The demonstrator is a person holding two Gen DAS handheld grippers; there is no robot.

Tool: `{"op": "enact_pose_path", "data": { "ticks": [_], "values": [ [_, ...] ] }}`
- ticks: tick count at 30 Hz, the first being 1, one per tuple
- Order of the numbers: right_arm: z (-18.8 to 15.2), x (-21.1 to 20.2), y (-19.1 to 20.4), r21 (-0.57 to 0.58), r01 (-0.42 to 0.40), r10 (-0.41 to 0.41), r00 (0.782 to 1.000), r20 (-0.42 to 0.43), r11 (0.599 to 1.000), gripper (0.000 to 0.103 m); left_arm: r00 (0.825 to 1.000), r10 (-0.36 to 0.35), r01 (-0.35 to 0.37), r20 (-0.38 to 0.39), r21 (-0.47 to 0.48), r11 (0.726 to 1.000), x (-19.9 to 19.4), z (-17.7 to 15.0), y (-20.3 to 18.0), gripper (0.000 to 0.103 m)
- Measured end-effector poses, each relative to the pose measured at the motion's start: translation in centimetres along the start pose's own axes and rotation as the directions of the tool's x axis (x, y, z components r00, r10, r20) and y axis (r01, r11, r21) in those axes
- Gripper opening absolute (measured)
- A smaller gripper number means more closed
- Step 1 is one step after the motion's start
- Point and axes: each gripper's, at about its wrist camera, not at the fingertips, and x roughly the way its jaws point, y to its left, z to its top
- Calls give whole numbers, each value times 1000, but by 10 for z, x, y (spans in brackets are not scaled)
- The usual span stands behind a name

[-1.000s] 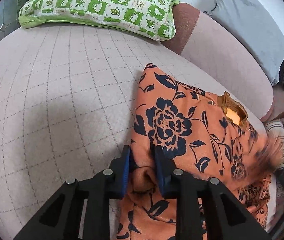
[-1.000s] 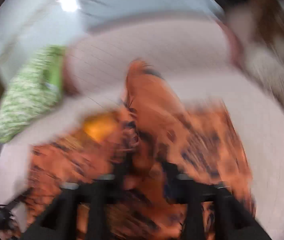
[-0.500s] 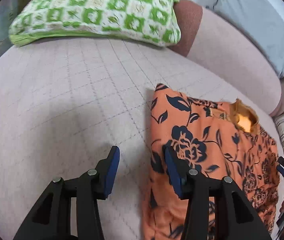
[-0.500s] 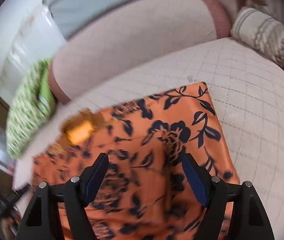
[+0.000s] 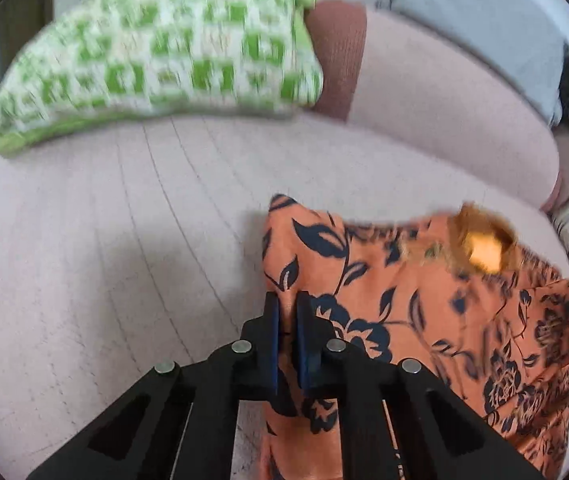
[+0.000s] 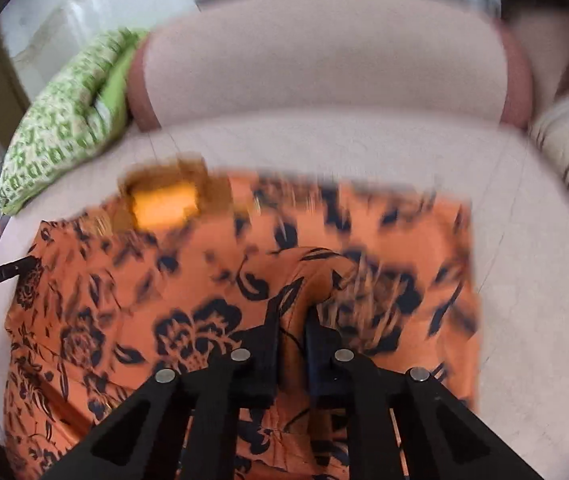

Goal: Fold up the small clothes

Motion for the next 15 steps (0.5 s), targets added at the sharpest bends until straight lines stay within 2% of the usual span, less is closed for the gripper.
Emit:
{"op": "enact_pose_path", "data": {
  "ticks": [1,2,3,4,5,6,7,9,10,11,13,14,15],
  "values": [
    [4,-14,6,-20,42,-40,996,80,999,10,999,-15,15,37,4,1000,-4,-2,-1,8],
    [4,-15,6,-32,81,-77,989,125,996,11,999,13,-15,51,25,1000,0,-5,-4,8],
    [2,-5,6,-44,104,-99,989,111,994,11,998,43,-44,45,24,999,8,-9,-3,9],
    [-2,14,4,-41,97,-96,995,38,994,15,998,55,-56,19,7,998,16,-12,0,13],
    [-10,40,-3,-7,78,-78,994,-72,997,15,997,69,-70,-33,-18,997,28,-16,4,17],
    [-20,61,-9,24,63,-58,985,-161,998,19,998,67,-68,-16,-39,997,27,-17,9,24],
    [-25,58,-11,28,50,-46,991,-123,998,22,997,76,-76,3,-47,996,22,-17,12,34],
    [-24,43,-13,48,68,-64,994,-87,997,44,996,90,-89,18,-51,995,10,-14,17,38],
    [-22,32,-15,79,61,-56,997,-58,995,72,996,90,-88,29,-53,995,3,-13,18,38],
    [-21,22,-16,94,59,-57,998,-22,994,75,995,88,-86,47,-56,995,-8,-13,19,38],
    [-17,-2,-14,123,28,-34,998,49,992,75,996,35,-32,84,-42,999,-33,-16,14,38],
    [-17,-12,-12,144,-20,9,997,72,989,75,996,9,-6,94,-27,1000,-43,-18,10,38],
    [-18,-20,-8,175,-133,118,989,94,976,75,994,-30,30,103,3,1000,-53,-25,4,38]
  ]
}}
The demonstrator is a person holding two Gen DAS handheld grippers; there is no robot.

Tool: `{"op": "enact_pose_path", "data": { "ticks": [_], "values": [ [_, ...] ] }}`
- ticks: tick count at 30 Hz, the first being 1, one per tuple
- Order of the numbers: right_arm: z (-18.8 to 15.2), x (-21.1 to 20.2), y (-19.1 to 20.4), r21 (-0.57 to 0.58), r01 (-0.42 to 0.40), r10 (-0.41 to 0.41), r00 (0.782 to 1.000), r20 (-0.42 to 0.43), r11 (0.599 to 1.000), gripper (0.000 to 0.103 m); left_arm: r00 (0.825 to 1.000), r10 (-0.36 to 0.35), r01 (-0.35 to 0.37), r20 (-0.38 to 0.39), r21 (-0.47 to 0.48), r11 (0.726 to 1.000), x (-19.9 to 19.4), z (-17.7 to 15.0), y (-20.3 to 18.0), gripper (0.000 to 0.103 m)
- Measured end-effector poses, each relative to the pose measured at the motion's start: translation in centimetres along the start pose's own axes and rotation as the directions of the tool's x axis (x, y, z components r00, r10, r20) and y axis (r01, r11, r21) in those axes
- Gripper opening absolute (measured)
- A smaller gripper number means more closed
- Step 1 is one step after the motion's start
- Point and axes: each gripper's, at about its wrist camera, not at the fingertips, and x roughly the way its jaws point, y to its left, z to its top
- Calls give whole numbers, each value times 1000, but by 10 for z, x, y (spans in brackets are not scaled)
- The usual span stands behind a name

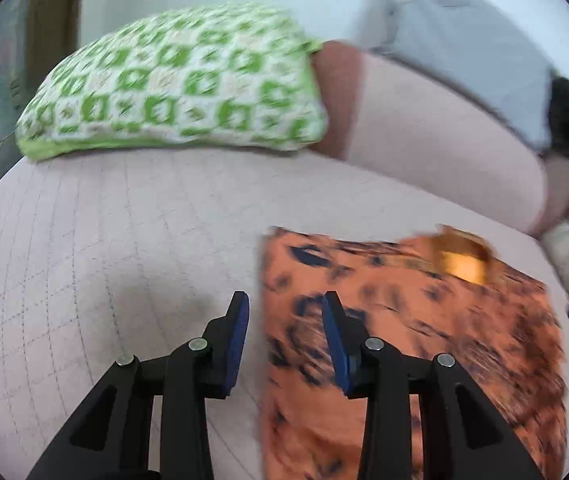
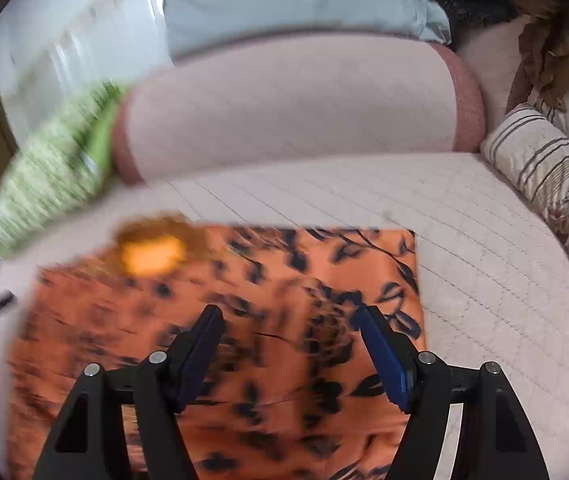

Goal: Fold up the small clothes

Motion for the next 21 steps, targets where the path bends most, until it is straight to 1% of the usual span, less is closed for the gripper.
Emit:
{"op": "enact_pose_path", "data": {
  "ticks": [1,2,3,4,5,6,7,8,9,10,11,12,13,15,16,17,18,19,21],
  "values": [
    [3,4,4,20,-78,79,997,-21,997,75,1000,-22,22,0,18,1000,-4,-4,-5,41],
    [-1,8,8,49,-161,163,985,-56,986,76,998,-53,54,-29,26,998,-6,-14,-10,43],
    [-9,22,8,102,-232,243,963,-115,967,76,996,-65,65,-62,13,998,-1,-20,-10,48],
    [-16,35,5,140,-241,262,952,-158,960,77,992,-32,33,-123,-2,999,15,-28,-7,53],
    [-26,53,-1,182,-221,259,941,-220,958,79,977,40,-41,-210,3,999,36,-36,-4,53],
    [-37,73,-12,240,-186,249,931,-268,953,78,967,53,-54,-247,3,999,46,-43,0,54],
    [-39,70,-19,297,-205,274,938,-213,933,75,979,60,-59,-194,13,998,38,-42,-1,55],
    [-37,59,-17,324,-197,267,945,-187,925,75,975,104,-99,-195,31,995,29,-39,-4,55],
    [-34,45,-11,310,-185,246,954,-170,933,75,976,114,-111,-186,25,993,20,-36,-4,54],
    [-31,26,-2,258,-214,253,959,-127,942,76,987,83,-83,-141,1,997,2,-33,-1,56],
    [-31,7,4,209,-234,258,961,-96,949,77,991,68,-70,-115,-10,998,-16,-35,0,58],
    [-34,-13,8,173,-224,240,967,-80,959,77,992,65,-67,-111,-16,998,-29,-37,2,64],
    [-39,-28,8,154,-197,211,974,-81,968,79,993,45,-48,-113,-25,999,-45,-44,5,69],
    [-59,-57,-5,141,-143,159,981,-107,980,80,992,3,-9,-126,-53,999,-73,-64,12,70],
    [-70,-64,-11,134,-119,136,982,-130,984,81,991,-7,-3,-133,-72,997,-82,-75,12,71],
    [-82,-76,-17,126,-93,112,981,-158,988,81,987,-31,16,-158,-92,996,-96,-93,15,71],
    [-98,-87,-29,122,-67,89,977,-191,990,81,983,-54,37,-177,-98,995,-105,-107,13,71],
    [-116,-98,-42,129,-38,67,971,-229,991,81,980,-62,44,-188,-101,994,-113,-115,11,71],
    [-147,-122,-67,157,-8,53,957,-285,988,81,973,-70,52,-220,-88,995,-129,-143,6,71]
  ]
}}
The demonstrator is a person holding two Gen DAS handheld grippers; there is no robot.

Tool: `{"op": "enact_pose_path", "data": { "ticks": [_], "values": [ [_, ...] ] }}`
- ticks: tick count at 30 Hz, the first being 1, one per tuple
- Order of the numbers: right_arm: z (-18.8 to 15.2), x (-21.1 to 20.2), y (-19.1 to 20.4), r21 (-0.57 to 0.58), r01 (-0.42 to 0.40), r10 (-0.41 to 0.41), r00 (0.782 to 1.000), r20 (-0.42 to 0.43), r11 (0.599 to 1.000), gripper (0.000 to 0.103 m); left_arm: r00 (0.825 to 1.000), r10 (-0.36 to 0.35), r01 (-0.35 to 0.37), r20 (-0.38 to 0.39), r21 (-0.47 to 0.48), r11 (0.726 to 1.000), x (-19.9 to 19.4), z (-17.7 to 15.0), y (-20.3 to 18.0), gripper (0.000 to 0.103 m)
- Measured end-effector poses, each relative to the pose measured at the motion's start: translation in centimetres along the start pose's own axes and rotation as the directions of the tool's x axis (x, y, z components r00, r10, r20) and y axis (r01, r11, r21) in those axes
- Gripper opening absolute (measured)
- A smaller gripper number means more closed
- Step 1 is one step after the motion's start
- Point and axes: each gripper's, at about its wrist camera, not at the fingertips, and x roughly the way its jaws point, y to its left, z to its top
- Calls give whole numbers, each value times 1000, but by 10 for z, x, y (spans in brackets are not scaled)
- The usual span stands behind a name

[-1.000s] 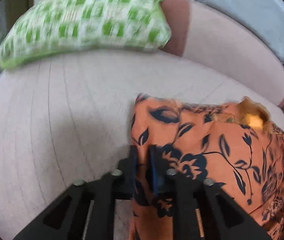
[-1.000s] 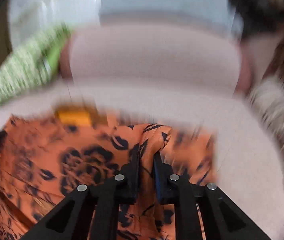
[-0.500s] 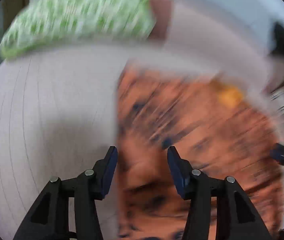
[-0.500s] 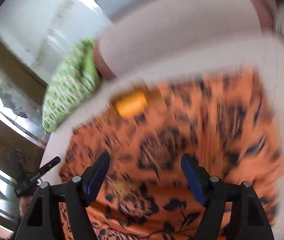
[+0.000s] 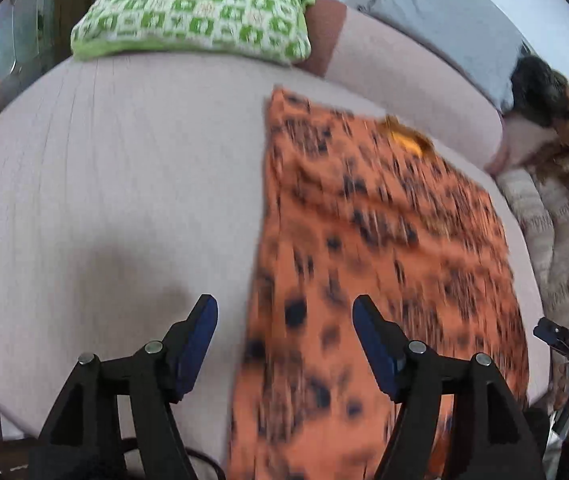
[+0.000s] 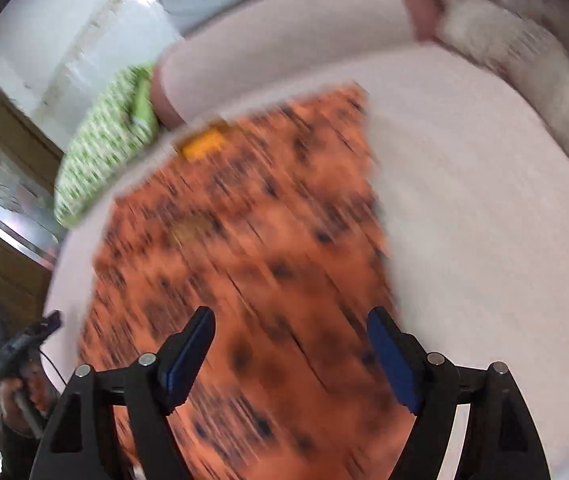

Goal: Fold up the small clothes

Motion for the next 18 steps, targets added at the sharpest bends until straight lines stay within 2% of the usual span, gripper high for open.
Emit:
{"op": "enact_pose_path", "data": {
  "ticks": [3,6,10,12,14,15,17,18],
  "values": [
    [-41,-23,-41,77,23,-21,999,-37,997,81,999,14,-13,-34,17,1000,-4,-35,-6,71],
    [-66,-39,-70,140,-14,20,999,-43,990,81,995,17,-16,-101,9,1000,4,-61,-6,71],
    [-76,-39,-74,164,-56,64,997,-40,985,81,995,73,-67,-68,80,995,3,-74,-16,71],
    [-77,-41,-67,162,-132,146,987,-72,978,82,997,37,-33,-71,57,998,-1,-73,-17,71],
    [-80,-37,-61,129,-93,106,989,-101,987,80,996,34,-31,-81,39,999,-2,-75,-15,70],
    [-83,-38,-63,137,-90,105,989,-103,986,80,996,35,-32,-81,38,999,0,-76,-15,65],
    [-85,-39,-65,149,-87,102,990,-99,985,76,995,64,-60,-81,54,997,1,-80,-14,43],
    [-86,-38,-67,152,-74,90,991,-100,986,73,992,104,-99,-75,70,993,1,-82,-12,22]
  ]
}}
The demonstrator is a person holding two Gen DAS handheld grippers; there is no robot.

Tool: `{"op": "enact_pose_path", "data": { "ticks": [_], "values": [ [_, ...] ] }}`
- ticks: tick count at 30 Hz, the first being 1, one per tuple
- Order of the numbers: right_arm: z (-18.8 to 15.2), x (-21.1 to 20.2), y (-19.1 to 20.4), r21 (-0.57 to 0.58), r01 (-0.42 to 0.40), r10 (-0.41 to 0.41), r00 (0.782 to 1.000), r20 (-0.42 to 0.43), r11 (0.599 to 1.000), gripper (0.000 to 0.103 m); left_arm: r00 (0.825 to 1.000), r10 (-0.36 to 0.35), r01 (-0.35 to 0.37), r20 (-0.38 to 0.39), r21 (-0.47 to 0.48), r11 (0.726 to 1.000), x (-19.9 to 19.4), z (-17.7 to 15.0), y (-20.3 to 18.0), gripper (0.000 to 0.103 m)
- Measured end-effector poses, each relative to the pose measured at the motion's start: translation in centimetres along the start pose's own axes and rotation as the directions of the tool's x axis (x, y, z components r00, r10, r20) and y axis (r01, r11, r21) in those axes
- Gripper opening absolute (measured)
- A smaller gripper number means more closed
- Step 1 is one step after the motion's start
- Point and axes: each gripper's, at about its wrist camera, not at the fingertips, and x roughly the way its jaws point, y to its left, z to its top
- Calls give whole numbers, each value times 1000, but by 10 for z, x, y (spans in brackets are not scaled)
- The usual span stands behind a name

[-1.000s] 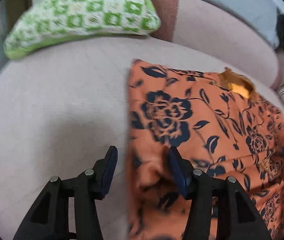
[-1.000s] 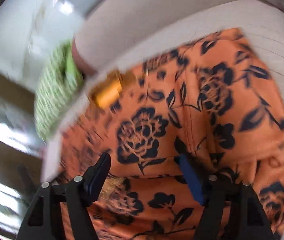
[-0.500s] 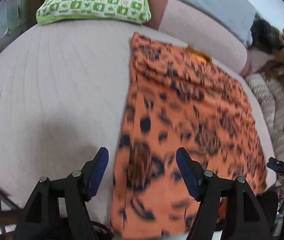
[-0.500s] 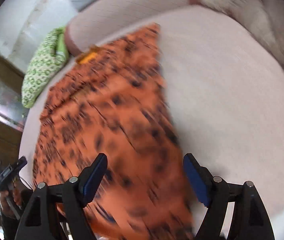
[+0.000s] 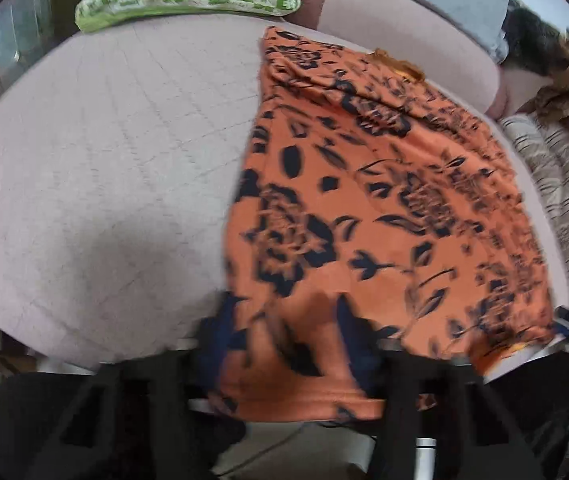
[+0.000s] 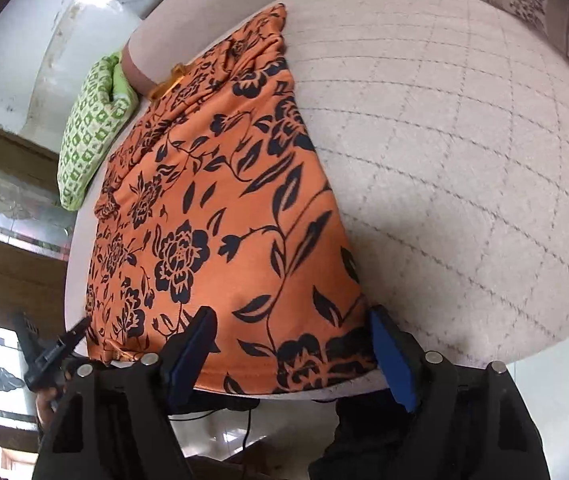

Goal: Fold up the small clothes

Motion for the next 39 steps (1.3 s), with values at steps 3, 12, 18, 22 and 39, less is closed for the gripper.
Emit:
{"op": "enact_pose_path", "data": {
  "ticks": [3,12,18,22,39],
  "values": [
    [1,-2,0,5,12,-12,1000,2,1000,68,999,-33,32,-10,-44,999,-7,-1,16,10],
    [-2,5,12,-75,99,-101,995,-19,992,74,998,-61,59,-29,-75,995,-8,-11,19,59],
    [-4,-1,6,-17,28,-29,998,-49,999,10,997,-63,60,-38,-78,995,-16,-10,20,7],
    [-13,-43,28,-33,-64,65,997,40,997,10,993,-97,101,61,-82,991,-60,-10,21,7],
    [-3,1,9,15,114,-114,993,-38,993,78,998,-34,26,-59,-121,992,-15,-8,30,44]
  ]
}}
